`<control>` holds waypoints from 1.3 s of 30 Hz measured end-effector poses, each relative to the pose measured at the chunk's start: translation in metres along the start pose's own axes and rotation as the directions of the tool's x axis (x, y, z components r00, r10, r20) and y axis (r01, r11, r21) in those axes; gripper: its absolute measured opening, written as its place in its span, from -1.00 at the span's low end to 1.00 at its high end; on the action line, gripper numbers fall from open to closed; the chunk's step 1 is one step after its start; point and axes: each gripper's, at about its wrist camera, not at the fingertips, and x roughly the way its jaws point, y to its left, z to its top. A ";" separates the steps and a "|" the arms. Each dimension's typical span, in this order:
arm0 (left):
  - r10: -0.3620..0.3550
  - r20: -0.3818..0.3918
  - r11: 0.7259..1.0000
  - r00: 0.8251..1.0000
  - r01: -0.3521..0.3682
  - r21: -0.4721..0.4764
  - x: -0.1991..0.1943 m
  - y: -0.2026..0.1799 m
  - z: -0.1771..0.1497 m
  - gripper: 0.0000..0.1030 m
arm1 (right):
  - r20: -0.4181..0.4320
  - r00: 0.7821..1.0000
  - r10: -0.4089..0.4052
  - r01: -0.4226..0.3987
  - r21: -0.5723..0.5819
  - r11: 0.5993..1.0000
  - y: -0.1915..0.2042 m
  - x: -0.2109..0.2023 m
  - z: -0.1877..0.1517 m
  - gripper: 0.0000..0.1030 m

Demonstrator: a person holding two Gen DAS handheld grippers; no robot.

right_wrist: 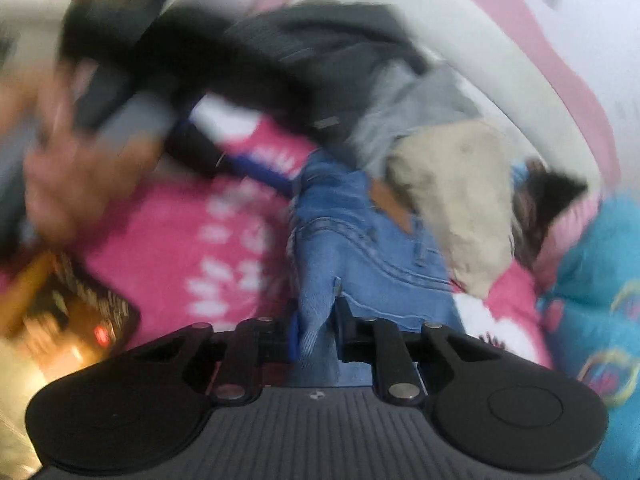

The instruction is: Fold clothes

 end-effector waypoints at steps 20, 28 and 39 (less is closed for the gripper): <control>0.277 0.153 0.890 0.949 -0.313 0.331 0.000 -0.038 -0.018 0.09 | 0.113 0.991 0.075 -0.094 0.173 0.980 -0.052 -0.037 -0.002 -0.01; 0.433 0.110 0.813 0.895 -0.440 0.381 0.019 -0.031 -0.020 0.15 | -0.072 0.994 -0.083 0.107 0.476 0.873 -0.141 -0.001 -0.058 -0.39; 0.428 0.090 0.835 0.899 -0.431 0.342 0.017 -0.027 -0.020 0.18 | -0.128 0.985 -0.115 0.165 0.530 0.832 -0.145 0.035 -0.080 -0.98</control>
